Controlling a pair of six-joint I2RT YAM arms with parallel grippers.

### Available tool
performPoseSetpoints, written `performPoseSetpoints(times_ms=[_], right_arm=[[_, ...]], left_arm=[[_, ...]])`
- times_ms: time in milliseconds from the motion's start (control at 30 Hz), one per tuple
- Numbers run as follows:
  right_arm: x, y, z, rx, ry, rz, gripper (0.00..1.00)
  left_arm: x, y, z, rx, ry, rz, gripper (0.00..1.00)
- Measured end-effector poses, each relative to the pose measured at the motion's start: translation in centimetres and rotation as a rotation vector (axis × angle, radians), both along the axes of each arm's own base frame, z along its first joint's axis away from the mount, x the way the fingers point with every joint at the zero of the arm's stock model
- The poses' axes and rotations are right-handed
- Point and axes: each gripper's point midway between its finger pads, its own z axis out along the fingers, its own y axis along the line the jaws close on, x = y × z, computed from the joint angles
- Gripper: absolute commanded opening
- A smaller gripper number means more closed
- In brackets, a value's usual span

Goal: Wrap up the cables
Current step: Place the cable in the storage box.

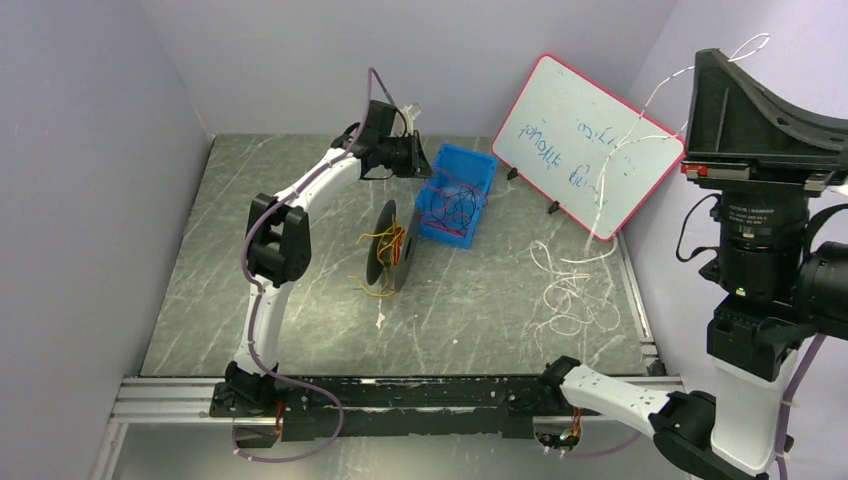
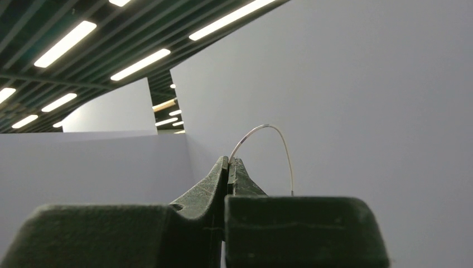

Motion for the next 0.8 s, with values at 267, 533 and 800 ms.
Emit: performPoseSetpoints(times_ms=[267,533,800], right_arm=[[1.3,0.6,-1.3,-0.01,0.049,-0.009,0.0],[1.5,0.6,-1.4,-0.013,0.056,-0.009,0.0],[1.5,0.6,-1.4,-0.013,0.056,-0.01,0.0]], left_arm=[[0.7,2.5,1.1,-0.012,-0.001,0.129,0.07],[1.2,3.1,8.3,-0.12,-0.141,0.164,0.07],[1.0,3.4,9.7,-0.135,-0.176,0.177,0.07]])
